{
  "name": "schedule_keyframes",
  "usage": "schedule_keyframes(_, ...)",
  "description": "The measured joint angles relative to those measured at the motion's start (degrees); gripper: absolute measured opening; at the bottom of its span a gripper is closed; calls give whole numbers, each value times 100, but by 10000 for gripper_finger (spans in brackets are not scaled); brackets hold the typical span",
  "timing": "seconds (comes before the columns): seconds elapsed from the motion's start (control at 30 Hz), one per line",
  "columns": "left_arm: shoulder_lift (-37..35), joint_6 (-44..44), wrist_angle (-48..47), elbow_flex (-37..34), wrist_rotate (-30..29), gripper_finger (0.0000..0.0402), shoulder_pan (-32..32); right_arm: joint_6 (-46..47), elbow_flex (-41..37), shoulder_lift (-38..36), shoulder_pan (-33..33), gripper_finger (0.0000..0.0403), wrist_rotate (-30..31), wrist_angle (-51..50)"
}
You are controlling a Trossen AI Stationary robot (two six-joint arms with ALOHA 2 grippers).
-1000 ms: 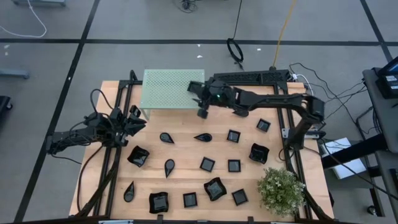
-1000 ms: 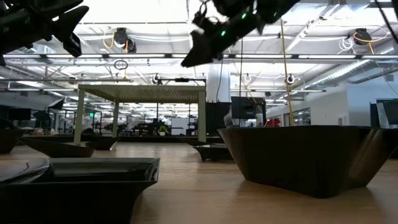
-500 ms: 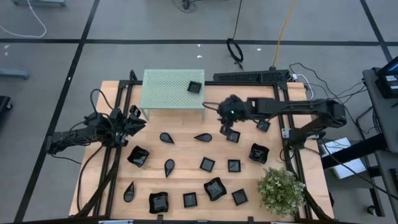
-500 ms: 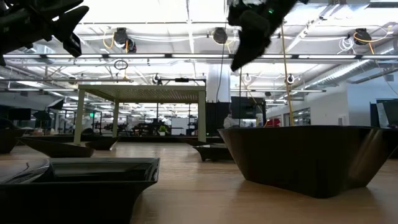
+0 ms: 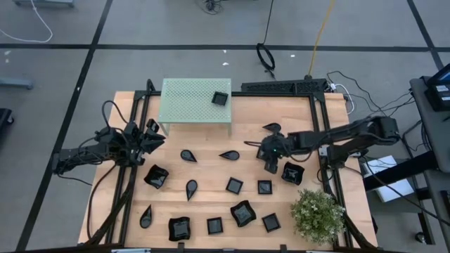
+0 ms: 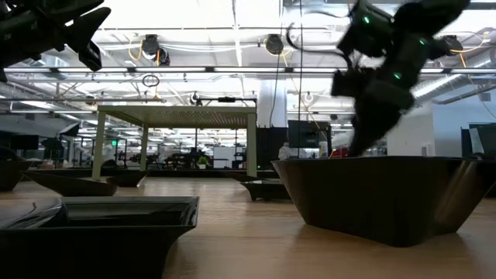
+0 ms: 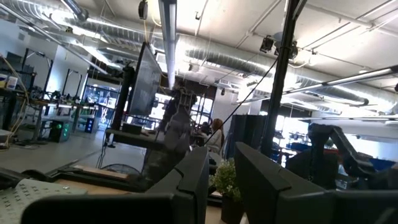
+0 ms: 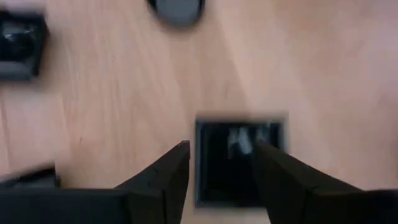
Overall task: Pick & Place Mini shaped plates
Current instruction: Stack the square plate on top of the square plate on the shelf
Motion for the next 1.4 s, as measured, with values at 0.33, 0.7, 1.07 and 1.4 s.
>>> schedule_keyframes(0.33, 0, 0, 1, 1, 2, 81, 0, 94, -803, 37, 283, 181, -41, 1270)
schedule_keyframes(0.7, 0, 0, -1, 0, -1, 81, -1, -100, -925, 482, 276, 154, 549, 1791)
schedule_keyframes(1.07, 0, 2, 0, 2, 0, 81, 0, -213, -936, 498, 282, 32, 722, 1919)
schedule_keyframes(1.4, 0, 1, 2, 0, 0, 81, -1, -951, -620, -390, 235, 1, 940, 1941)
